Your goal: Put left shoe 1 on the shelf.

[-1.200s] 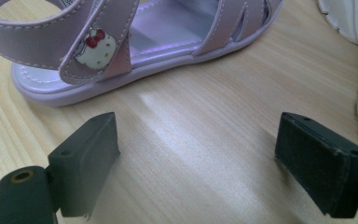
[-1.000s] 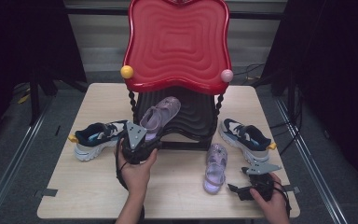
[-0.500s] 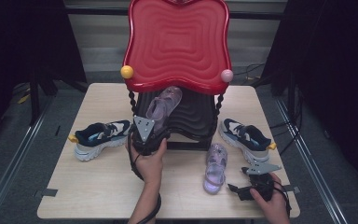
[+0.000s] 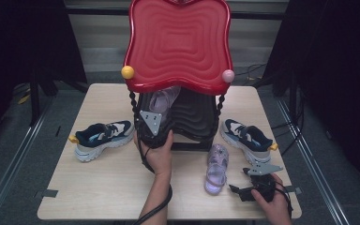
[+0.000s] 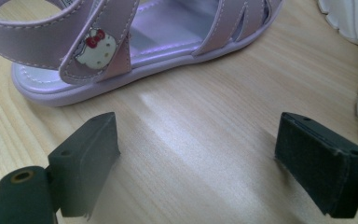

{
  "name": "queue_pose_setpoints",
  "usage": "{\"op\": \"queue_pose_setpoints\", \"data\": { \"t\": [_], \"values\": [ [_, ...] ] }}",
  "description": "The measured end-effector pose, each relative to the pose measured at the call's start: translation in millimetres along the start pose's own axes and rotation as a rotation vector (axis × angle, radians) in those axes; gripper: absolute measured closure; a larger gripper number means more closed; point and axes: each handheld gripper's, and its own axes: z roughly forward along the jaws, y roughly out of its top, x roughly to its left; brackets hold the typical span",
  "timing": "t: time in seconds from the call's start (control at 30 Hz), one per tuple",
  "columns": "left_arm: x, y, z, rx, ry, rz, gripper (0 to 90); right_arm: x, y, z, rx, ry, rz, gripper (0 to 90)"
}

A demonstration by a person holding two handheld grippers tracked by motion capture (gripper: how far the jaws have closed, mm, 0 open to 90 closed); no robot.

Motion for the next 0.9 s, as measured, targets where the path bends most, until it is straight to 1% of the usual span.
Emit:
{"op": "queue_pose_setpoints", "data": {
  "t": [0.1,0.17,0.2,0.27,0.33,0.37,0.47,0.57,0.6,0.67,0.7,0.87,0.9],
  "values": [
    [-1.5,-1.1,2.7,-0.002,0.008,0.003,36.5,0.0,0.0,0.0,0.000,0.000,0.000,12.8],
    [-4.7,-2.3,6.0,-0.006,0.032,0.006,36.5,0.0,0.0,0.0,0.000,0.000,0.001,12.8],
    [-6.8,-3.1,6.9,-0.006,0.034,0.004,36.5,0.0,0.0,0.0,0.000,0.000,0.001,12.8],
    [-11.2,-4.7,7.6,0.004,0.047,0.030,36.5,-0.1,0.0,0.0,0.000,0.001,-0.001,12.8],
    [-12.9,-5.8,7.6,0.021,0.047,0.049,36.5,0.0,0.0,0.0,0.000,0.000,0.000,12.8],
    [-13.1,-6.3,7.0,0.033,0.044,0.053,36.5,-0.1,0.0,0.0,0.000,0.001,0.000,12.8],
    [-15.4,-7.7,5.7,0.065,0.035,0.087,36.4,-0.1,0.0,0.0,-0.001,0.000,-0.001,12.8],
    [-16.2,-8.0,4.9,0.080,0.032,0.097,35.7,-0.1,0.0,0.0,0.000,0.001,0.000,12.8],
    [-17.5,-8.4,5.4,0.106,0.022,0.110,35.3,-0.1,0.0,0.0,-0.001,0.000,-0.001,12.8],
    [-17.7,-9.7,6.5,0.127,0.018,0.113,34.8,-0.1,0.0,0.0,0.000,0.001,0.000,12.8],
    [-17.4,-10.3,7.0,0.139,0.006,0.110,34.1,-0.1,0.0,0.0,0.000,0.001,0.000,12.8],
    [-18.1,-13.3,8.0,0.154,0.000,0.140,32.6,-0.1,0.0,0.0,-0.001,0.000,-0.001,12.8],
    [-17.3,-12.4,8.1,0.159,-0.011,0.154,32.5,-0.1,0.0,0.0,-0.001,0.000,-0.001,12.8]
  ]
}}
